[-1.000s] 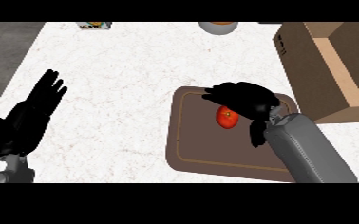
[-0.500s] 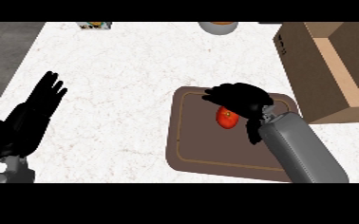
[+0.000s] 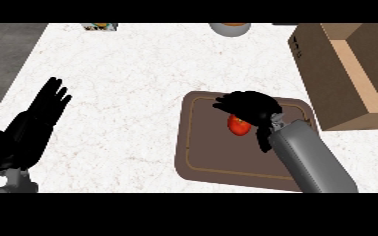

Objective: Pick the tomato from the tray and place it in the cardboard box

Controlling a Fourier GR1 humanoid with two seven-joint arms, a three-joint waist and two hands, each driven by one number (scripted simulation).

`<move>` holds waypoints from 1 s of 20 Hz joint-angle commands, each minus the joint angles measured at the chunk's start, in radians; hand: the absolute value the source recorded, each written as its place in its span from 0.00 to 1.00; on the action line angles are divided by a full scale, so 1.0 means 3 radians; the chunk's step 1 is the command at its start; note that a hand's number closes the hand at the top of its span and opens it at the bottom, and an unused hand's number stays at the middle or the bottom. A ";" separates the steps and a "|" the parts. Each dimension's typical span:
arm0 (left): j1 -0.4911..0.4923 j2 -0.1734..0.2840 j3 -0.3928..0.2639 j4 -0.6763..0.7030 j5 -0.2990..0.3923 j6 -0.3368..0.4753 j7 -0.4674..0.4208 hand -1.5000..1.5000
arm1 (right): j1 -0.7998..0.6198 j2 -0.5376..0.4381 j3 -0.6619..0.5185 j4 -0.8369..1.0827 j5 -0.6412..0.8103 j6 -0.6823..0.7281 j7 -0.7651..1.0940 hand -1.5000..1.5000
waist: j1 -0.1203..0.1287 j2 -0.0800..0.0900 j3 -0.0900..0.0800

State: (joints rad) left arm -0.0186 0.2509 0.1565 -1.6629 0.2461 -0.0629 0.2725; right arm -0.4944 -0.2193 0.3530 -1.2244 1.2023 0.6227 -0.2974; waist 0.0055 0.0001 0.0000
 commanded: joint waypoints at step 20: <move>-0.0054 -0.0021 0.0183 0.0038 -0.0008 -0.0133 0.0016 0.50 | -0.0344 0.0301 -0.1295 0.0876 0.0103 -0.0597 0.1010 1.00 | -0.0030 0.0045 -0.0002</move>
State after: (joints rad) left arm -0.0349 0.2380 0.1990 -1.6576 0.2362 -0.0975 0.2840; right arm -0.5659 -0.1334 0.1521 -1.0229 1.2567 0.4572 -0.2252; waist 0.0036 0.0050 0.0000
